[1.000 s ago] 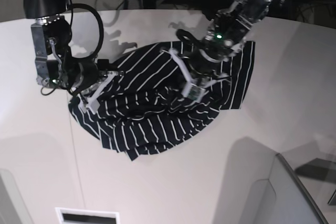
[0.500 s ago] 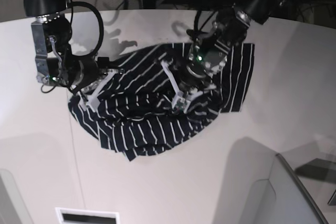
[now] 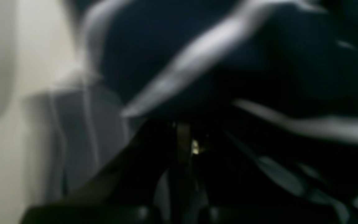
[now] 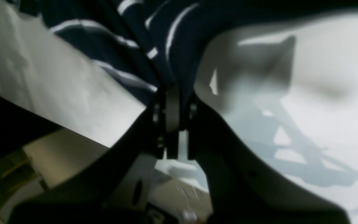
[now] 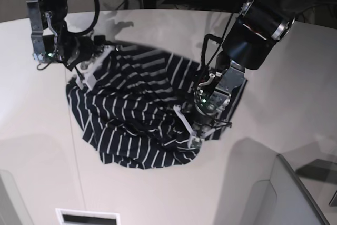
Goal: Layout the t-shirt on the table in an organized manner, then fold the t-shirt properly
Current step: 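Regrasp the shirt with the left gripper and spread it across the table, then reach the left gripper into the shirt center and grasp a fold, then pull the grasped fold away from the right gripper to flatten the shirt, then regrasp the shirt with both grippers and stretch it wider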
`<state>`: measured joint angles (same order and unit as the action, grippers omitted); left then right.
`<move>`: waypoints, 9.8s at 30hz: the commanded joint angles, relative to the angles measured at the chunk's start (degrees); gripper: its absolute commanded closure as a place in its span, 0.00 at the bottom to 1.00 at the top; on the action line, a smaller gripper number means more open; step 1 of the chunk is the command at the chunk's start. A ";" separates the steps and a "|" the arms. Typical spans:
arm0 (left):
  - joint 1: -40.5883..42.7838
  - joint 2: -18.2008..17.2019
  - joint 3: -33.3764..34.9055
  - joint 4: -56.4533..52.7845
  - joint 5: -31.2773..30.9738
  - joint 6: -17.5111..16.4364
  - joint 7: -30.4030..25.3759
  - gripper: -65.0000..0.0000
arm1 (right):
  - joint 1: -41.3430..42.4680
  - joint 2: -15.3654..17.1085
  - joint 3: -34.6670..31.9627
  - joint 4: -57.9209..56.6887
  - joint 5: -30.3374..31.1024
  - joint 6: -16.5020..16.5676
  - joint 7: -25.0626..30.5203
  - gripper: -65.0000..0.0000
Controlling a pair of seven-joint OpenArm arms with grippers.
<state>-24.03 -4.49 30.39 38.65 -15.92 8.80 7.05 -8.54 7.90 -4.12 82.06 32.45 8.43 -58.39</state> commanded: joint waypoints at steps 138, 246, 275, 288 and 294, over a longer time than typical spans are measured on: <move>1.75 1.11 6.31 35.50 0.05 17.71 33.00 0.68 | 14.82 7.26 -12.01 -17.84 0.56 0.23 14.39 1.00; 17.22 -12.96 -25.34 36.47 0.41 18.76 33.43 1.00 | 3.92 2.69 -12.19 -1.84 0.12 4.37 13.60 1.00; -14.61 -5.49 -15.67 -17.95 0.14 18.68 -7.00 1.00 | 2.07 15.09 -12.01 -9.58 0.56 4.63 17.20 1.00; 5.61 -14.01 -15.84 30.31 0.32 18.68 24.47 1.00 | 0.58 10.69 -9.20 9.23 0.56 4.63 13.07 1.00; 21.09 -17.97 -28.15 46.49 0.41 18.68 24.64 1.00 | 3.83 10.34 -19.04 9.85 0.12 4.10 13.25 1.00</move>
<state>-2.33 -21.02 2.94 84.51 -16.34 26.76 32.60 -5.50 17.89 -23.49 90.72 32.05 12.43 -46.57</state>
